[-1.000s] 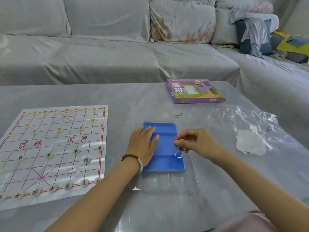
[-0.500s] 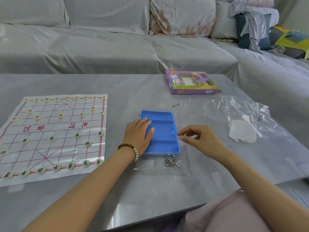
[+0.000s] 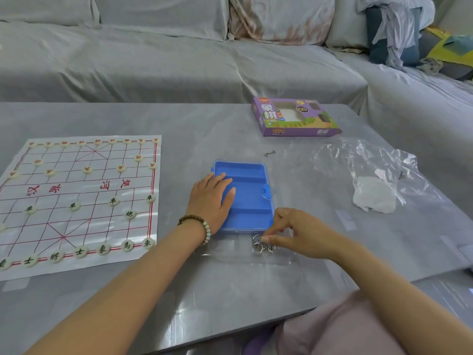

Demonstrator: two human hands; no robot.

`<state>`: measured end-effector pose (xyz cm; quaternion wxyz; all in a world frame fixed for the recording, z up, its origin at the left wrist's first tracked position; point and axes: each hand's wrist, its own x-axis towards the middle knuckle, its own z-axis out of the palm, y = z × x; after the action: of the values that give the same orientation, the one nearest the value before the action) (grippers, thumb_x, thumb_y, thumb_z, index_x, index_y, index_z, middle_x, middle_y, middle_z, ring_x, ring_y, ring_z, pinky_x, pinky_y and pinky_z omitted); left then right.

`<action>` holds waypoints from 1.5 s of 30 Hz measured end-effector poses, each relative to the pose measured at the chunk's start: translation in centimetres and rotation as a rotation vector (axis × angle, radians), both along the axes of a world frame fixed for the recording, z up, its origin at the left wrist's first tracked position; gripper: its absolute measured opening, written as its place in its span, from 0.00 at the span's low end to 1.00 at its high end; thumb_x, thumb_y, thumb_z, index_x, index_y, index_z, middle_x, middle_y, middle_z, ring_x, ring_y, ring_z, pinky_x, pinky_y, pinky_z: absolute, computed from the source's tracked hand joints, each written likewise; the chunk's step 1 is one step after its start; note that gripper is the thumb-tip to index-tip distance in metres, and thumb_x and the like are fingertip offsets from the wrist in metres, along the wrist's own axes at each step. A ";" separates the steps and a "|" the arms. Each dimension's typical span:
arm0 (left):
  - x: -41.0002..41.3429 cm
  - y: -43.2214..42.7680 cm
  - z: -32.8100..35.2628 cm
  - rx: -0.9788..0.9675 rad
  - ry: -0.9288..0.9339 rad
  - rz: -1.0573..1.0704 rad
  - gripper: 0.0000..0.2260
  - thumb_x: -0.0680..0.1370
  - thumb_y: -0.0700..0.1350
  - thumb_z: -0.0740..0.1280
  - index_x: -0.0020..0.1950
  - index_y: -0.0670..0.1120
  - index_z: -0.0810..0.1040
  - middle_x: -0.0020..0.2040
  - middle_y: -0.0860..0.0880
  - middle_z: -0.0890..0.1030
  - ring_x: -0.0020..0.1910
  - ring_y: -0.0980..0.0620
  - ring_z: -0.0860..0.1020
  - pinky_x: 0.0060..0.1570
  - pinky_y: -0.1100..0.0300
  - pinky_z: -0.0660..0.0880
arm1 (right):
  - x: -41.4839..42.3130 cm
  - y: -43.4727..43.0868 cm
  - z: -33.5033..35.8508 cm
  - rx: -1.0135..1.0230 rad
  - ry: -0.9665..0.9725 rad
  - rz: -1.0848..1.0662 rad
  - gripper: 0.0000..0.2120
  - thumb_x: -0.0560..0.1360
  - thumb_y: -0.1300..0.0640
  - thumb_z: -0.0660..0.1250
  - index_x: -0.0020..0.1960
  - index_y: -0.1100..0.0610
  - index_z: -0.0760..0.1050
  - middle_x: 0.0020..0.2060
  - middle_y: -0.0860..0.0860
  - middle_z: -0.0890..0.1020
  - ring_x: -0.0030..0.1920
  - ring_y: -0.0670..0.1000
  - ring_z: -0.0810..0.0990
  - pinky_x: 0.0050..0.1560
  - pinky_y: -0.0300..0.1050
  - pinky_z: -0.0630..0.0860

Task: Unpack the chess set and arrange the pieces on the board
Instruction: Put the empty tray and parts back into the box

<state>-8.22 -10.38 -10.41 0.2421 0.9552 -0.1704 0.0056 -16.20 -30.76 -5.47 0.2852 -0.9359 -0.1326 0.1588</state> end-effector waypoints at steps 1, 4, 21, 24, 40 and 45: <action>0.0 0.0 0.0 0.014 0.000 -0.001 0.21 0.82 0.53 0.49 0.73 0.49 0.62 0.74 0.51 0.61 0.74 0.51 0.53 0.73 0.54 0.50 | 0.1 0.0 0.0 0.011 0.000 -0.007 0.07 0.72 0.46 0.69 0.45 0.46 0.84 0.39 0.48 0.74 0.37 0.41 0.71 0.40 0.30 0.66; 0.4 -0.1 0.3 0.067 -0.015 -0.009 0.21 0.81 0.54 0.49 0.73 0.49 0.60 0.74 0.52 0.61 0.74 0.50 0.54 0.73 0.51 0.49 | 1.9 -1.0 0.4 0.190 -0.046 -0.140 0.04 0.71 0.50 0.71 0.44 0.48 0.83 0.38 0.46 0.76 0.35 0.41 0.69 0.39 0.31 0.66; 3.1 -1.7 0.1 0.087 0.002 0.004 0.23 0.81 0.56 0.45 0.75 0.53 0.55 0.76 0.56 0.53 0.75 0.54 0.46 0.73 0.54 0.40 | 22.4 -3.5 -4.9 0.172 -0.091 -0.789 0.18 0.68 0.51 0.75 0.53 0.58 0.78 0.44 0.50 0.78 0.46 0.50 0.76 0.53 0.44 0.74; 3.1 -1.7 0.0 0.078 -0.004 0.010 0.22 0.81 0.56 0.45 0.75 0.53 0.56 0.76 0.56 0.53 0.75 0.55 0.46 0.73 0.54 0.39 | 22.6 -3.7 -4.8 0.149 -0.101 -0.774 0.13 0.67 0.53 0.76 0.48 0.58 0.80 0.40 0.49 0.78 0.43 0.49 0.76 0.46 0.41 0.71; 3.3 -0.2 1.1 -0.438 -0.008 0.056 0.16 0.81 0.46 0.56 0.67 0.44 0.70 0.66 0.47 0.72 0.67 0.49 0.67 0.67 0.61 0.60 | 6.3 4.2 1.8 0.469 -0.160 -0.321 0.05 0.68 0.63 0.75 0.38 0.56 0.80 0.32 0.46 0.82 0.32 0.42 0.76 0.38 0.32 0.73; 1.3 2.9 1.0 -0.482 0.093 0.165 0.19 0.81 0.48 0.55 0.71 0.44 0.64 0.71 0.47 0.67 0.70 0.50 0.63 0.67 0.61 0.58 | 1.1 8.6 0.1 0.373 -0.040 -0.140 0.06 0.68 0.58 0.75 0.38 0.51 0.78 0.35 0.46 0.82 0.35 0.39 0.76 0.40 0.29 0.71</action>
<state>-6.89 -7.52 -9.39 0.4688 0.8799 -0.0741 0.0220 -15.07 -22.14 -5.35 0.4613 -0.8767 -0.0997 0.0928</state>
